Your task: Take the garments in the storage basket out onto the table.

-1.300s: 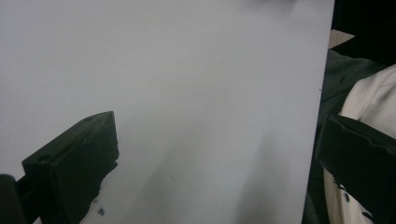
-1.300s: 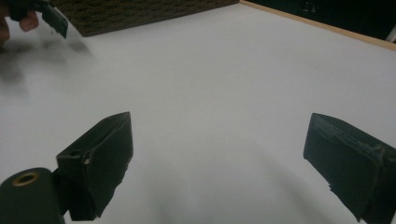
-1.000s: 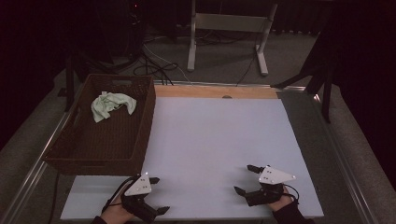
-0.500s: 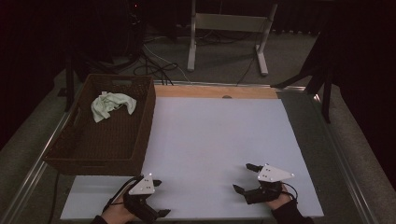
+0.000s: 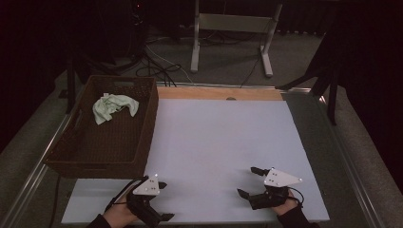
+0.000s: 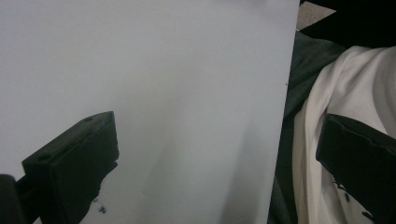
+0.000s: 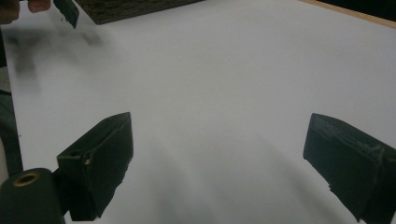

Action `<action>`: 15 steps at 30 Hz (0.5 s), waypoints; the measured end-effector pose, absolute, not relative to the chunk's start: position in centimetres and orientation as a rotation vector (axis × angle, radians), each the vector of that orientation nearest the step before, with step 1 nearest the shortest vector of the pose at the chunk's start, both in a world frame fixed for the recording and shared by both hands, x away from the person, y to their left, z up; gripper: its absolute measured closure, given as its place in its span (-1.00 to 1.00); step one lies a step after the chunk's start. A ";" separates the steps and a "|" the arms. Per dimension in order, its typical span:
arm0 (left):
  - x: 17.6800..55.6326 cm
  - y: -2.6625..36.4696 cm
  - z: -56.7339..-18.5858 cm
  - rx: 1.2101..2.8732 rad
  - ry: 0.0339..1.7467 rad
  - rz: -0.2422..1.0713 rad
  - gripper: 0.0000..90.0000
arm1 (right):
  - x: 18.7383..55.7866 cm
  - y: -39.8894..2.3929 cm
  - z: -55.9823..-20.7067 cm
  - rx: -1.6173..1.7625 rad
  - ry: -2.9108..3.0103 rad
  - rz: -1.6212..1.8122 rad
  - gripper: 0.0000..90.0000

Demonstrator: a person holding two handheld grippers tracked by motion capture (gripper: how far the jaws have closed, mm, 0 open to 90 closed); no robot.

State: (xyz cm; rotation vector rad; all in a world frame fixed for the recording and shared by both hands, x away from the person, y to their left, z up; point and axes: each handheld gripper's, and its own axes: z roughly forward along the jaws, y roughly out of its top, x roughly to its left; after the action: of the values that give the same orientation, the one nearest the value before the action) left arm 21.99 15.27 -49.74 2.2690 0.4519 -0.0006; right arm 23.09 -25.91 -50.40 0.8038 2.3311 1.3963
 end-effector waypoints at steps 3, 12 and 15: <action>22.1 15.2 -49.3 2.265 0.447 -0.017 -1.00 | 23.1 -25.9 -50.3 0.799 2.329 1.401 -0.80; 22.2 15.2 -47.8 2.269 0.421 -0.032 -1.00 | 22.9 -25.8 -49.9 0.800 2.312 1.418 -0.80; 22.3 15.3 -47.2 2.266 0.420 -0.034 -1.00 | 22.8 -25.8 -49.7 0.797 2.304 1.424 -0.80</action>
State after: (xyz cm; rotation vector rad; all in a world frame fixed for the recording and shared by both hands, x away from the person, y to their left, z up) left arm 22.27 15.29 -47.20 2.2660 0.4198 -0.0339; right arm 22.83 -25.81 -49.72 0.7973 2.3040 1.4240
